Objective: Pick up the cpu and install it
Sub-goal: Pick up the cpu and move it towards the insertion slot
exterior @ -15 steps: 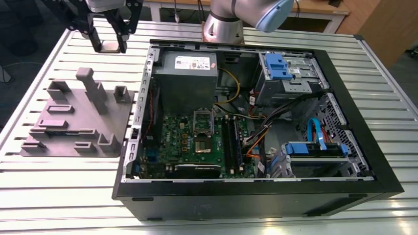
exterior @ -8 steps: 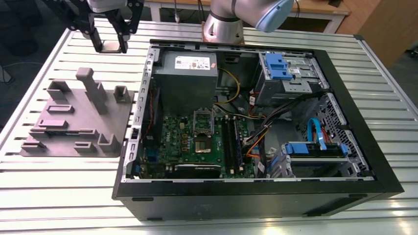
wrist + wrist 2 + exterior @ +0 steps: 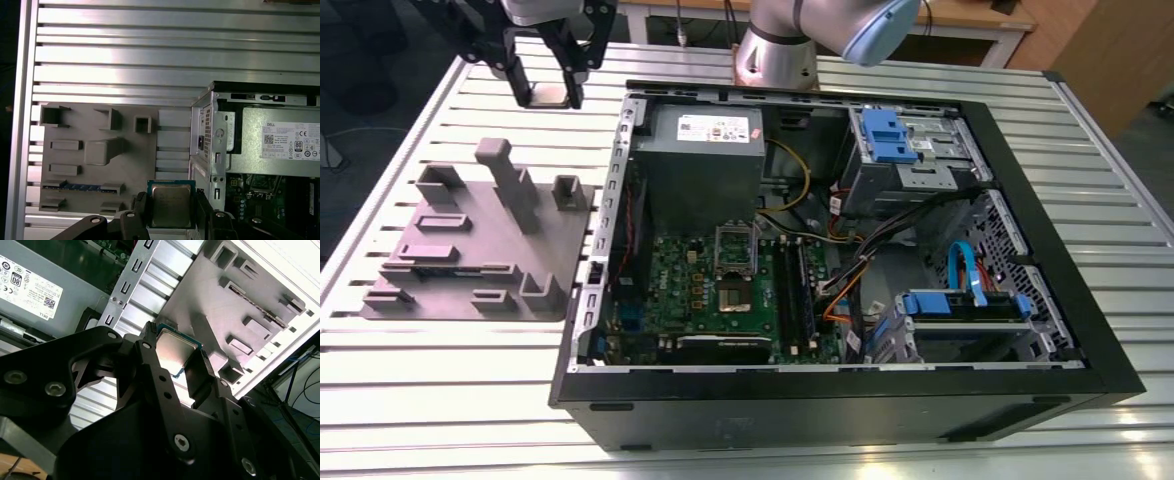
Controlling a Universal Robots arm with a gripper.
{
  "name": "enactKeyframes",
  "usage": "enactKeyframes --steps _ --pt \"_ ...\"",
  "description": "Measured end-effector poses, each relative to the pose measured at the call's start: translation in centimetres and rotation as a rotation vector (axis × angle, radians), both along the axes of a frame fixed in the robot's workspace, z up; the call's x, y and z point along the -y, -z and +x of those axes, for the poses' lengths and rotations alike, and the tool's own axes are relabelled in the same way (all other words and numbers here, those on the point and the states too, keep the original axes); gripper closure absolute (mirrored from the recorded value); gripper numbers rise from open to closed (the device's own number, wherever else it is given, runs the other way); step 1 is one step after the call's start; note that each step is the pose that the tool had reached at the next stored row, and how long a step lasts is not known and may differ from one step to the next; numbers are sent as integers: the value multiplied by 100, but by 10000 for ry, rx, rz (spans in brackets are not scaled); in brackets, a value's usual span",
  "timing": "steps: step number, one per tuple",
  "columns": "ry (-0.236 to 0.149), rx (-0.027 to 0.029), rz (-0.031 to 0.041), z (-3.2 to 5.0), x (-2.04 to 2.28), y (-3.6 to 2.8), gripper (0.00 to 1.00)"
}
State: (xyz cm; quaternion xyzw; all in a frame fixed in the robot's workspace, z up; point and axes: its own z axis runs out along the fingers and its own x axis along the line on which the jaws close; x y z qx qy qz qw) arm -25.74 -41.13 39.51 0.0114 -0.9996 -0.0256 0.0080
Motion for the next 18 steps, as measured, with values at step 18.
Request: enactKeyframes --steps 18 --pt "0 0 1 47 0 0 53"
